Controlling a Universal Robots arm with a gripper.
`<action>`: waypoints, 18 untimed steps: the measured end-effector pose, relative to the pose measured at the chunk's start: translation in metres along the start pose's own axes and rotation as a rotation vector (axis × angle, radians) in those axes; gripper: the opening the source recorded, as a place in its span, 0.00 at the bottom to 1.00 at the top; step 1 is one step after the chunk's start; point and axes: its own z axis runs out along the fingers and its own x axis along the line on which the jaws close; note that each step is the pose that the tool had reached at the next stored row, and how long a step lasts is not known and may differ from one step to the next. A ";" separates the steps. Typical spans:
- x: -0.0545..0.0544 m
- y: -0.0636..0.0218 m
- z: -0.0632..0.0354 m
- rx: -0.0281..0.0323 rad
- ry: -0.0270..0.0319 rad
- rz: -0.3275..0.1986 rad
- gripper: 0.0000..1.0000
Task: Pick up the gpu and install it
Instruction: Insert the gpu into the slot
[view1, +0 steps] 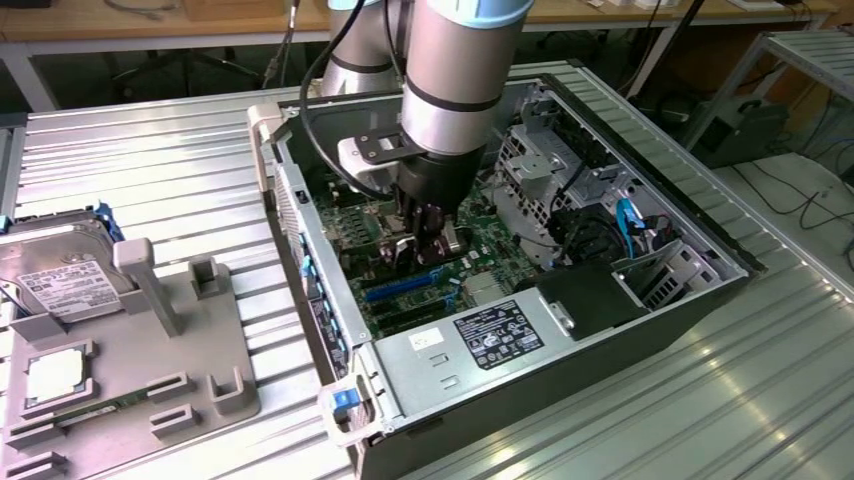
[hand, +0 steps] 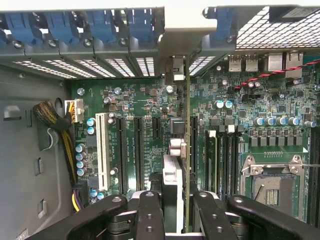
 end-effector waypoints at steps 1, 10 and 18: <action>0.000 -0.0003 0.0002 0.0000 0.0000 0.000 0.28; 0.000 0.0017 0.0008 0.0177 -0.0004 -0.001 0.28; 0.000 0.0023 0.0030 0.0176 -0.0004 -0.001 0.28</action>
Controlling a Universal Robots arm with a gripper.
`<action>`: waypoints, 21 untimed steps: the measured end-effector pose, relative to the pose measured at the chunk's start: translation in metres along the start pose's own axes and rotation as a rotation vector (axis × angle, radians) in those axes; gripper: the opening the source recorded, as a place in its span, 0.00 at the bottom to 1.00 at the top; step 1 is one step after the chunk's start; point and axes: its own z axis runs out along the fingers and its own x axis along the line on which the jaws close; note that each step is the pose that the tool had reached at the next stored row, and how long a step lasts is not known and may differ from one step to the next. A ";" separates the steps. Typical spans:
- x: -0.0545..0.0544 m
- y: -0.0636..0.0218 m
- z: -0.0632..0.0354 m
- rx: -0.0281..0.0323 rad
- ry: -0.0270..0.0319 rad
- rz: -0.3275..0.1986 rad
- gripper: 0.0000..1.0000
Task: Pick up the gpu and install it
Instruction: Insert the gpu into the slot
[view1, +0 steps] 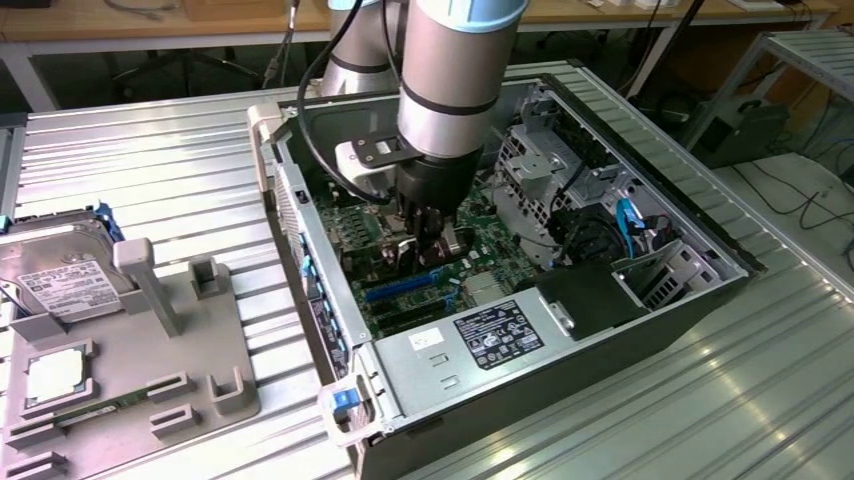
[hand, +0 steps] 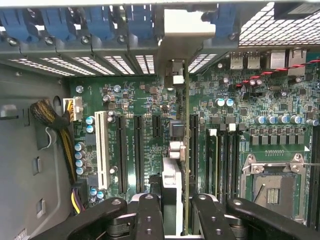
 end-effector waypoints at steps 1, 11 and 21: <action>0.000 0.0000 0.0004 -0.0001 0.0001 0.000 0.28; 0.000 0.0011 0.0029 -0.0001 0.0001 0.000 0.28; -0.002 0.0040 0.0054 0.0000 -0.0001 0.000 0.28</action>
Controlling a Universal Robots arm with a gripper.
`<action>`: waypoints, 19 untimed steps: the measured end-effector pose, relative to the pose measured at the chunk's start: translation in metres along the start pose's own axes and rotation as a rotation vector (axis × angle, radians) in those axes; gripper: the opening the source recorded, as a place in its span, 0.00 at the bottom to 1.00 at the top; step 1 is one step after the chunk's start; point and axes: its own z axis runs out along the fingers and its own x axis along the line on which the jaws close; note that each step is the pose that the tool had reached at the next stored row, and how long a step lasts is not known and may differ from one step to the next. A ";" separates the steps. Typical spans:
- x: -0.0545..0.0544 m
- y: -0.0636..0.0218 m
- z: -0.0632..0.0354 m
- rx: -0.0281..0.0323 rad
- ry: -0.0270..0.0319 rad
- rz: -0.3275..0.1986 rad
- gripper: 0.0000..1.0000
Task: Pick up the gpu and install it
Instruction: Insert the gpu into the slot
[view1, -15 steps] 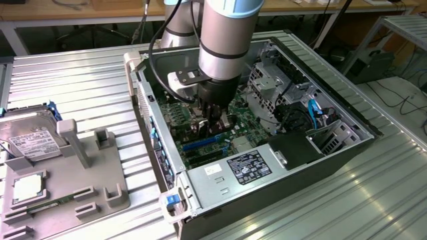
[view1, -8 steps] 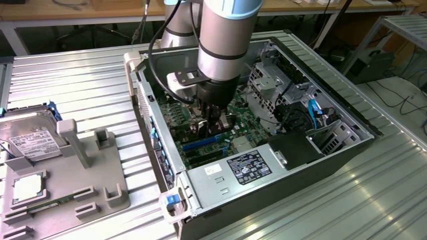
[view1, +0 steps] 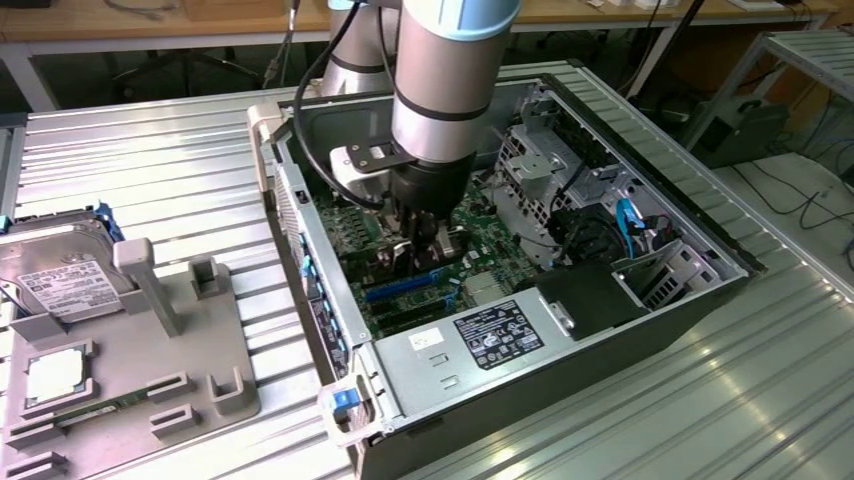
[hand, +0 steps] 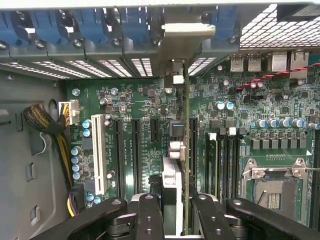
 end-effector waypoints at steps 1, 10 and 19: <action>0.000 0.0000 0.0004 0.0000 0.0000 0.000 0.28; 0.000 0.0015 0.0038 -0.0001 0.0002 0.000 0.28; 0.000 0.0020 0.0054 -0.0056 0.0002 0.000 0.28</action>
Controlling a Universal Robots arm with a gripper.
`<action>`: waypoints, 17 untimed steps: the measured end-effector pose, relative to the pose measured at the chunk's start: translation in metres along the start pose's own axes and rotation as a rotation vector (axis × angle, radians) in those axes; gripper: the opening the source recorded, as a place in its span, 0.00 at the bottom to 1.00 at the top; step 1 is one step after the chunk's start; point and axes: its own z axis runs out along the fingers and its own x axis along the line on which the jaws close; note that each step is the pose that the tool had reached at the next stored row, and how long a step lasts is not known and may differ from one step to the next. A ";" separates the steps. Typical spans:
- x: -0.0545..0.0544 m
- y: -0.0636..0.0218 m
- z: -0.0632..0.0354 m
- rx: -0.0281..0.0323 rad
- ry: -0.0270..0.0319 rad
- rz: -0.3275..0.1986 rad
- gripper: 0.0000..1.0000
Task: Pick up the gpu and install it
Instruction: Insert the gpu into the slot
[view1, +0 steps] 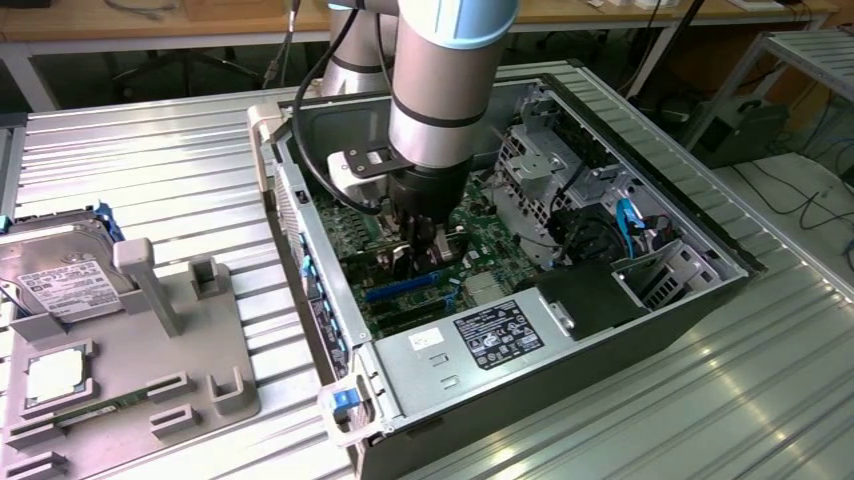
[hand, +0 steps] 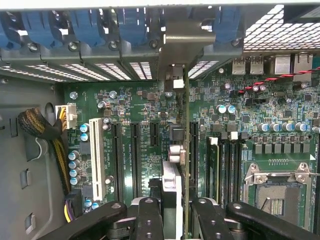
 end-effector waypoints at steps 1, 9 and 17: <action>0.000 0.0000 0.0000 0.0000 0.0000 0.000 0.28; 0.000 0.0000 0.0001 -0.0050 0.0001 0.000 0.28; 0.000 0.0000 0.0015 -0.0270 0.0005 0.000 0.28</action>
